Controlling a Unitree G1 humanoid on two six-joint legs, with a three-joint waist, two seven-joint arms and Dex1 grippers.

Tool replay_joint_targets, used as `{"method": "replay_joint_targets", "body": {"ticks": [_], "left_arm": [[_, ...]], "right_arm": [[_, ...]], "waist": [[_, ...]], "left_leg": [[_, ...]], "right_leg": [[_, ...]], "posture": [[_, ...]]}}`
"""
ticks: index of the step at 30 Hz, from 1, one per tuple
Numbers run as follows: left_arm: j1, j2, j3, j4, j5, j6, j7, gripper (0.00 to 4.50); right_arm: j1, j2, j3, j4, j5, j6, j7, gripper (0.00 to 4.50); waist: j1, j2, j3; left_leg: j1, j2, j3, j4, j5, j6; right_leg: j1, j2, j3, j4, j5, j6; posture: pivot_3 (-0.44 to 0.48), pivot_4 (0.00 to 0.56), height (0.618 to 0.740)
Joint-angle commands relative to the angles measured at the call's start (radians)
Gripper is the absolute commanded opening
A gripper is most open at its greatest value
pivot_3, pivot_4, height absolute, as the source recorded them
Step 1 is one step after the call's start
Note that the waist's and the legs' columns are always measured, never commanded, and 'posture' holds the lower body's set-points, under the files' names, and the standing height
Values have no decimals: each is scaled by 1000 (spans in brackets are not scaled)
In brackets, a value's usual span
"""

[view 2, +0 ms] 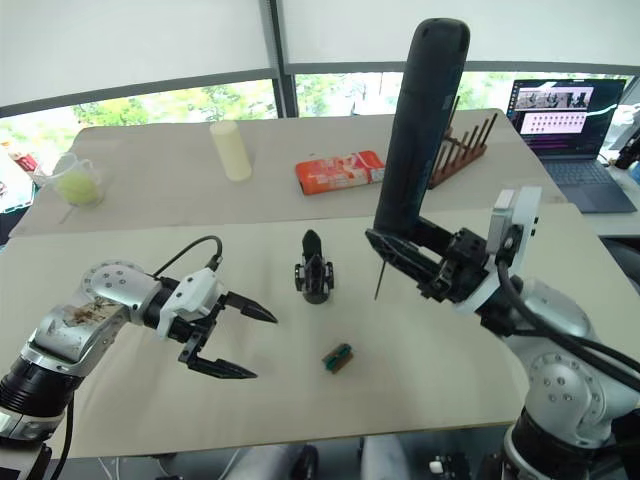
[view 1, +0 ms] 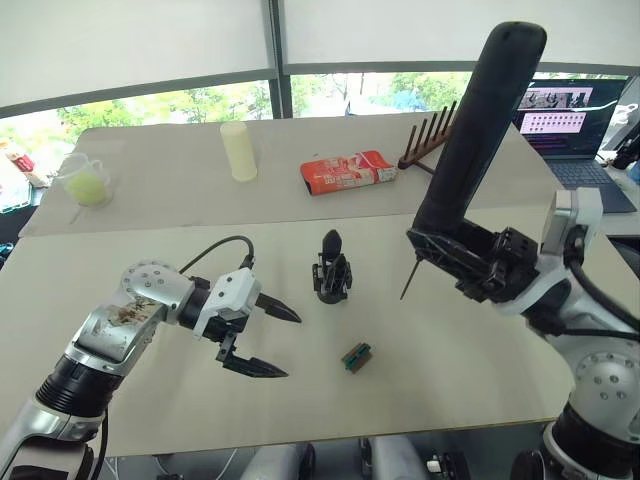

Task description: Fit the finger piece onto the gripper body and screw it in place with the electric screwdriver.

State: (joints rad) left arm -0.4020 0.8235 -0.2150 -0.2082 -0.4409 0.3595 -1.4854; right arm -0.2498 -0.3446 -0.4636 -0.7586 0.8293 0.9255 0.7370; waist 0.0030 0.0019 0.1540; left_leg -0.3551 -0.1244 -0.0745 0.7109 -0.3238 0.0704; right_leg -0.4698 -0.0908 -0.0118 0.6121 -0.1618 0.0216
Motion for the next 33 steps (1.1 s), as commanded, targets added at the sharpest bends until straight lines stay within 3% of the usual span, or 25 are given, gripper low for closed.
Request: {"method": "replay_joint_targets", "body": {"ticks": [1, 8, 16, 33], "left_arm": [[-2, -28, 4, 16, 5, -35, 11, 4500], [17, -86, 17, 76, 27, -146, 20, 4500], [31, -138, -16, 161, 84, -251, 16, 4500], [26, -176, -33, 203, 123, -307, 17, 4500]], "right_arm": [[101, 15, 96, -131, 2, -133, 12, 1906], [238, -4, 259, -79, -152, -395, 87, 1906], [304, -19, 330, 43, -246, -613, 151, 1906], [324, -27, 439, 33, -260, -674, 48, 1906]], "waist": [[1, 0, 0], [0, 0, 0], [2, 0, 0], [6, 0, 0]], "left_leg": [[1, 1, 0, 0, 0, 0], [3, -1, 1, 1, 0, 0], [3, 0, 1, 0, 0, 0], [3, 0, 0, 1, 0, 0]], "right_leg": [[1, 0, 0, 0, 0, 0], [4, 2, 0, -1, 0, 0], [3, 2, -1, -1, 0, 0], [4, 2, 0, -1, 0, 0]], "posture": [[0, 150, 740], [0, 150, 740], [0, 150, 740], [0, 150, 740]]}}
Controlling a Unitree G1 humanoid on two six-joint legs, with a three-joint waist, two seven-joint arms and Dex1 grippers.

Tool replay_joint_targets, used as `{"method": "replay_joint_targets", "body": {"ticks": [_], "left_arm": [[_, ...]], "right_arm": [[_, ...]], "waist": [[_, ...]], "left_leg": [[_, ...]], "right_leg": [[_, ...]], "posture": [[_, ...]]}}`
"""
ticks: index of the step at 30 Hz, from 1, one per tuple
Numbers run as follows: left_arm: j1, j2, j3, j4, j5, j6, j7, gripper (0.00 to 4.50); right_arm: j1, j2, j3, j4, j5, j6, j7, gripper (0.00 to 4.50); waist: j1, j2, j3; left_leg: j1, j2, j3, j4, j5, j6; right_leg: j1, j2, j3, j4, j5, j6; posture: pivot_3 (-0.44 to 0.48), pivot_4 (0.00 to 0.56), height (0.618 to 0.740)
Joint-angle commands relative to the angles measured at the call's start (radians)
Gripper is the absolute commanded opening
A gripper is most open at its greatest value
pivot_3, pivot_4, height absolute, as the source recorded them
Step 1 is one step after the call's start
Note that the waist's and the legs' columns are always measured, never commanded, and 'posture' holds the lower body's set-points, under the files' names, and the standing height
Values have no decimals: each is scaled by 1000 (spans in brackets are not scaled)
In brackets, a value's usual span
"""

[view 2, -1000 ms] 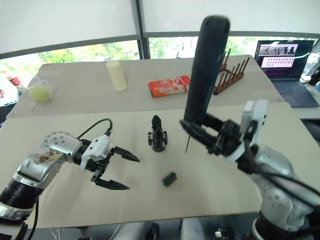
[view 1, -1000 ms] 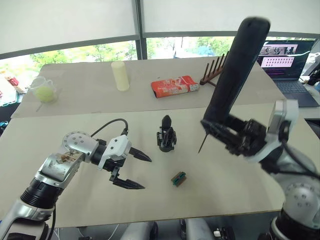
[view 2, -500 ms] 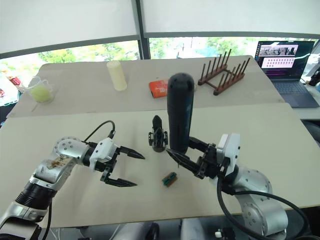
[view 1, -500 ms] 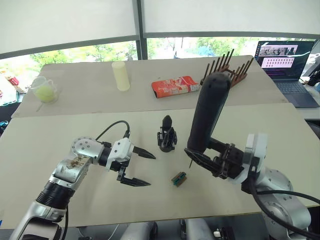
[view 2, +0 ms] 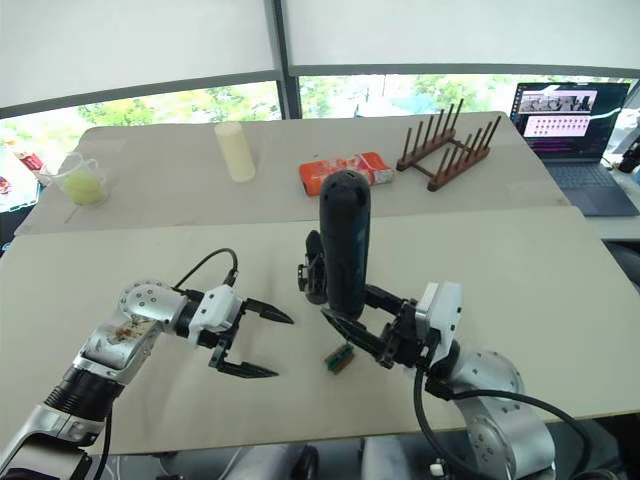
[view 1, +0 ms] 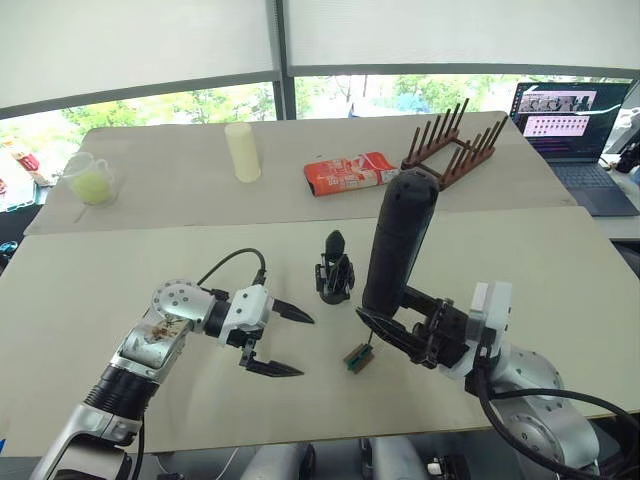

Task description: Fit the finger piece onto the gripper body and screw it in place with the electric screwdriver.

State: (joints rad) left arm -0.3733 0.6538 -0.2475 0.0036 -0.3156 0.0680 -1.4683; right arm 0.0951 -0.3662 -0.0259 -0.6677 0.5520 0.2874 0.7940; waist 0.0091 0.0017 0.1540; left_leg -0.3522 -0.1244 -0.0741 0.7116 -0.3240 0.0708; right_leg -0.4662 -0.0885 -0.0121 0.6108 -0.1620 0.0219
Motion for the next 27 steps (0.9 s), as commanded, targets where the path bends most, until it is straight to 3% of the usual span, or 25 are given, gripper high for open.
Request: {"method": "replay_joint_targets", "body": {"ticks": [1, 27], "left_arm": [[-3, -8, -1, -8, -1, -17, 1, 4500], [-18, -73, -36, 40, 45, -58, 24, 4500]], "right_arm": [[-23, -10, 3, -58, 19, -36, -12, 1906], [-28, -27, 23, -37, 9, -51, -23, 1906]], "waist": [[0, 0, 0], [2, 0, 0]], "left_leg": [[0, 0, 0, 0, 0, 0], [0, 0, 0, 0, 0, 0]], "right_leg": [[0, 0, 0, 0, 0, 0], [0, 0, 0, 0, 0, 0]], "posture": [[0, 150, 740], [0, 150, 740]]}}
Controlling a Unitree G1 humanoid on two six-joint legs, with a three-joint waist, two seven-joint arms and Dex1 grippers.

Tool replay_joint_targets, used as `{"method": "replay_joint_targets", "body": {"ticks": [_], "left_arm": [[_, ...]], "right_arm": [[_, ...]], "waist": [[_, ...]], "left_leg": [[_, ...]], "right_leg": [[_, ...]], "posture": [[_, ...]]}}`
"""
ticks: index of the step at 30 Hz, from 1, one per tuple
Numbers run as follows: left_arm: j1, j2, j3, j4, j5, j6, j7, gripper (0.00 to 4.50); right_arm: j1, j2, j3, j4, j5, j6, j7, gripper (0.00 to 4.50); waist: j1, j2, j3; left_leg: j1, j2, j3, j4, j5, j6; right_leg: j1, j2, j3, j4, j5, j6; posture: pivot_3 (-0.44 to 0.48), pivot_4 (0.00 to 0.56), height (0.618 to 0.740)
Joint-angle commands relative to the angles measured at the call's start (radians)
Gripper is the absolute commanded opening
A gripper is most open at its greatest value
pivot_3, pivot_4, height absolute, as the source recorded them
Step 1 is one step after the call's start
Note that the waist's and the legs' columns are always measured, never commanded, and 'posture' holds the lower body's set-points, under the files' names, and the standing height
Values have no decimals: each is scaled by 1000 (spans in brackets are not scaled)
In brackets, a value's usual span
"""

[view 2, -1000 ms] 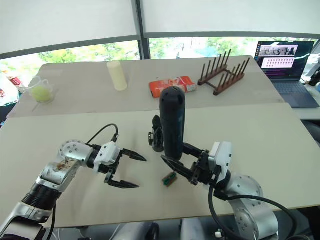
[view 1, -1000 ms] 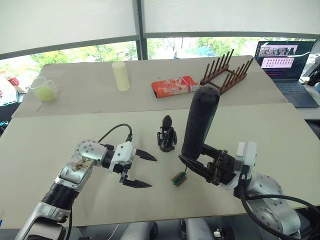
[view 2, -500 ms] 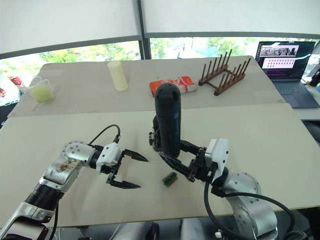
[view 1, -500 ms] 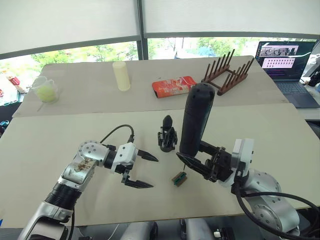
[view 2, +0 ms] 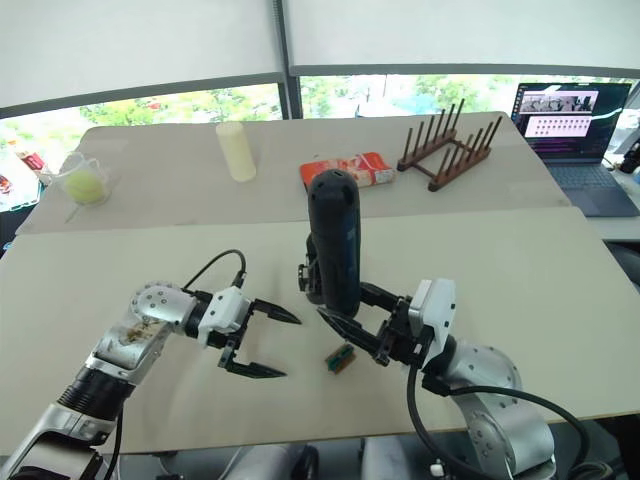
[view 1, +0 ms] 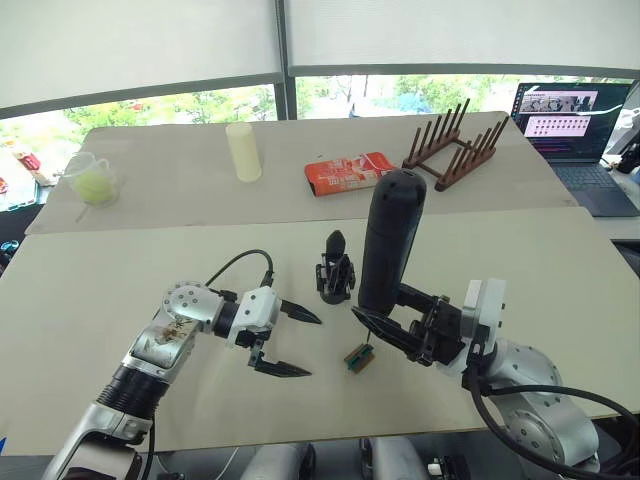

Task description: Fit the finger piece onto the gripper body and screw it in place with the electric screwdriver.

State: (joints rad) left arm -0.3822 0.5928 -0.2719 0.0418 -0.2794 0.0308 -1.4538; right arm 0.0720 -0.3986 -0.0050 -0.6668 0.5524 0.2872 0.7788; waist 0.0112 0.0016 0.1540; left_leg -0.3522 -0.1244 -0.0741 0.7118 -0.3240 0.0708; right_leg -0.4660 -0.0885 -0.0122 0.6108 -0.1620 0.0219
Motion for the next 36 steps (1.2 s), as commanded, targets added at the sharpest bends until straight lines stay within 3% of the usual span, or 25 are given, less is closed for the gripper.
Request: {"method": "replay_joint_targets", "body": {"ticks": [1, 36], "left_arm": [[-11, -18, -15, 6, 13, -23, 12, 4500], [-46, -48, -30, 45, 27, -52, 14, 4500]], "right_arm": [[-4, 5, 3, -37, 8, -52, -8, 1906], [12, -10, 18, 0, -22, -99, -12, 1906]], "waist": [[0, 0, 0], [0, 0, 0]], "left_leg": [[0, 0, 0, 0, 0, 0], [0, 0, 0, 0, 0, 0]], "right_leg": [[0, 0, 0, 0, 0, 0], [0, 0, 0, 0, 0, 0]], "posture": [[0, 150, 740], [0, 150, 740]]}}
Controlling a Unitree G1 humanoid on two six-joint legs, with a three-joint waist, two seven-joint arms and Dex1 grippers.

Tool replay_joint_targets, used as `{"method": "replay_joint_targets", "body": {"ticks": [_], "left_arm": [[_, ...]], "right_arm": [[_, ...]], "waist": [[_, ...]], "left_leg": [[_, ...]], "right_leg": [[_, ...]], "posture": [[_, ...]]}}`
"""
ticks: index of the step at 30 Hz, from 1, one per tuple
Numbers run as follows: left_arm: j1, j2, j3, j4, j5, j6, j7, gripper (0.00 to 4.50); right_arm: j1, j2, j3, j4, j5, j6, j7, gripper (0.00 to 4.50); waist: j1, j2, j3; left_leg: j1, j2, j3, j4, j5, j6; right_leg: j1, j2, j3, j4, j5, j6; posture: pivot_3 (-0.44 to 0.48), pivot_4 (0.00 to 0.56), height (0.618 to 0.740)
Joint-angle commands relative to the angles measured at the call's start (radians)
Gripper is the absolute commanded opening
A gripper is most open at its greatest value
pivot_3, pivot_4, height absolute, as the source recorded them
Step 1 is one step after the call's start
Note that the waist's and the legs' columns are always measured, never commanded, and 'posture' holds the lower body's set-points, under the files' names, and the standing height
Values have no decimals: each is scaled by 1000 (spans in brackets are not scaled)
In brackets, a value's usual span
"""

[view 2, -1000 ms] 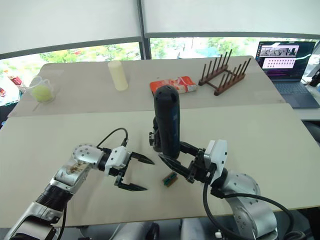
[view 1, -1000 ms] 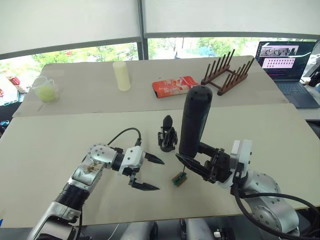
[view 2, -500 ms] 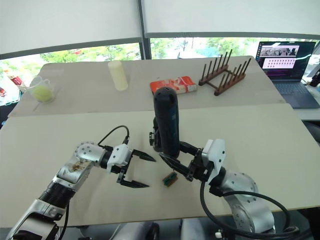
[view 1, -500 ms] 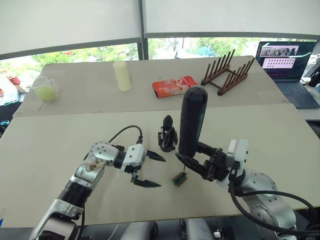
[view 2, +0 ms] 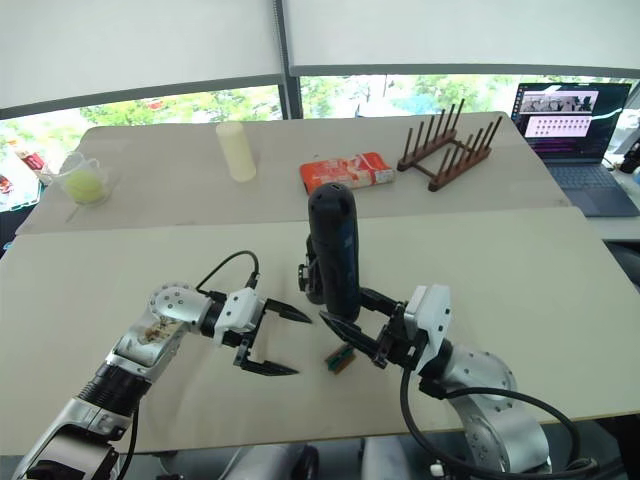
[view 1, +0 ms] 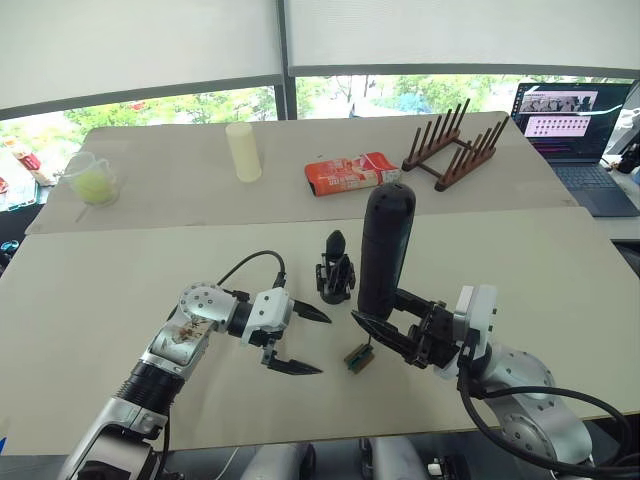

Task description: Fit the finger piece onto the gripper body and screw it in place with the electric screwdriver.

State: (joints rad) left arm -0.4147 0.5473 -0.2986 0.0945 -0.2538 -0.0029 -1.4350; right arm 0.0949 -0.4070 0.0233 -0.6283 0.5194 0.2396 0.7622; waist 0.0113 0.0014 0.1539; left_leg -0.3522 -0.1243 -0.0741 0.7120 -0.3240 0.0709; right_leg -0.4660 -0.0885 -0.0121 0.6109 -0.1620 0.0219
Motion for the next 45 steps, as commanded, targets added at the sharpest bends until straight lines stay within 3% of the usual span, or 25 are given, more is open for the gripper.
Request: {"method": "replay_joint_targets", "body": {"ticks": [1, 45], "left_arm": [[-14, -3, -4, -7, 2, -19, -5, 4500], [-19, -7, 0, 5, 9, -30, -4, 4500]], "right_arm": [[-14, -2, -10, -39, 11, -50, 3, 1906], [-26, -17, 13, -42, 4, -27, -25, 1906]], "waist": [[0, 0, 0], [0, 0, 0]], "left_leg": [[0, 0, 0, 0, 0, 0], [0, 0, 0, 0, 0, 0]], "right_leg": [[0, 0, 0, 0, 0, 0], [0, 0, 0, 0, 0, 0]], "posture": [[0, 150, 740], [0, 150, 740]]}}
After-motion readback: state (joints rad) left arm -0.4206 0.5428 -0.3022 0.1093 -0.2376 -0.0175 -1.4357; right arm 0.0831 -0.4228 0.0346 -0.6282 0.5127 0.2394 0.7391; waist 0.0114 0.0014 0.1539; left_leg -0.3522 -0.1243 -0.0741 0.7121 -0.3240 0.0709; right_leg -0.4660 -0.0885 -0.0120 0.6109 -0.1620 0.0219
